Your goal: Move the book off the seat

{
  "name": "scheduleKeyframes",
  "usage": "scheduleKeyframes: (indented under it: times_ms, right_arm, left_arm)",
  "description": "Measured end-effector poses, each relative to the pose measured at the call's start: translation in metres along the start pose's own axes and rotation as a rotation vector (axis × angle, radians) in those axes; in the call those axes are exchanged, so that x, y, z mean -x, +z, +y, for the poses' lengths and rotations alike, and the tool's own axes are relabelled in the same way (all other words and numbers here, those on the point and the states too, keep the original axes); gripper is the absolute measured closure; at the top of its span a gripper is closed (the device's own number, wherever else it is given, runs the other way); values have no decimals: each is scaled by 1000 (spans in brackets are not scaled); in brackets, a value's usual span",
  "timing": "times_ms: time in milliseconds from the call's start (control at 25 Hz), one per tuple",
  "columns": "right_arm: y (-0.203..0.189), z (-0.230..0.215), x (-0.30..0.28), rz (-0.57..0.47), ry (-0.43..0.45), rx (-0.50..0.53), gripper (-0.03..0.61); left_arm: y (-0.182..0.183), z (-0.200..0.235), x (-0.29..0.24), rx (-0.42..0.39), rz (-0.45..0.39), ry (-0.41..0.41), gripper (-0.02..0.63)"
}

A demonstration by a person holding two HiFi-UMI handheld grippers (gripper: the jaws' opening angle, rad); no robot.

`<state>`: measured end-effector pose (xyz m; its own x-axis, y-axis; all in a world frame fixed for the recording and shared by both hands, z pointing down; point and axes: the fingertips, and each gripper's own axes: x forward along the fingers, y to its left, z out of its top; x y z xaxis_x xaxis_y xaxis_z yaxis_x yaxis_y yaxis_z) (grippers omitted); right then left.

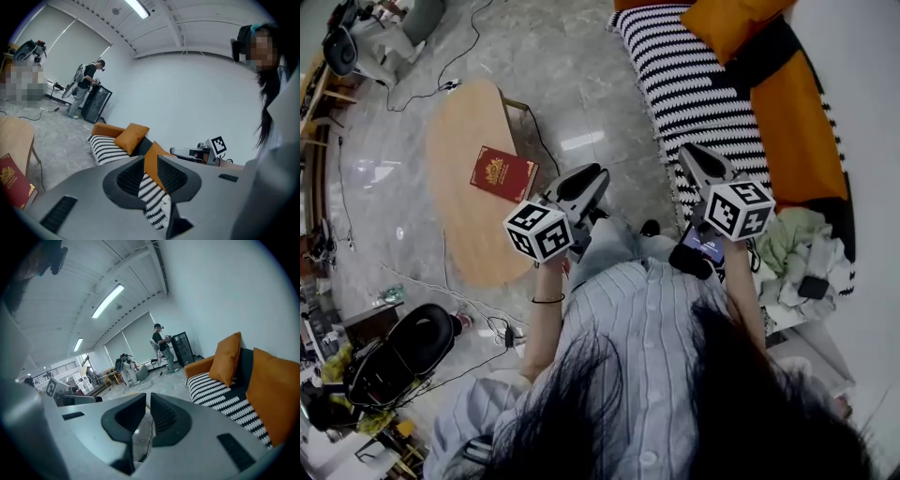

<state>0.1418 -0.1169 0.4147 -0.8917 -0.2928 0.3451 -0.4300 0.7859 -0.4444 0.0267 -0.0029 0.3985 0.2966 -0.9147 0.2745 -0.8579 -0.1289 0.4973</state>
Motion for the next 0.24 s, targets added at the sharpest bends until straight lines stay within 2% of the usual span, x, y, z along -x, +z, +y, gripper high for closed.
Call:
scheduleKeyframes:
  times_ms: [240]
  right_arm:
    - [-11,-4,11,7,4,-4,535]
  left_arm:
    - [-9,-3,7,3,-14,27,517]
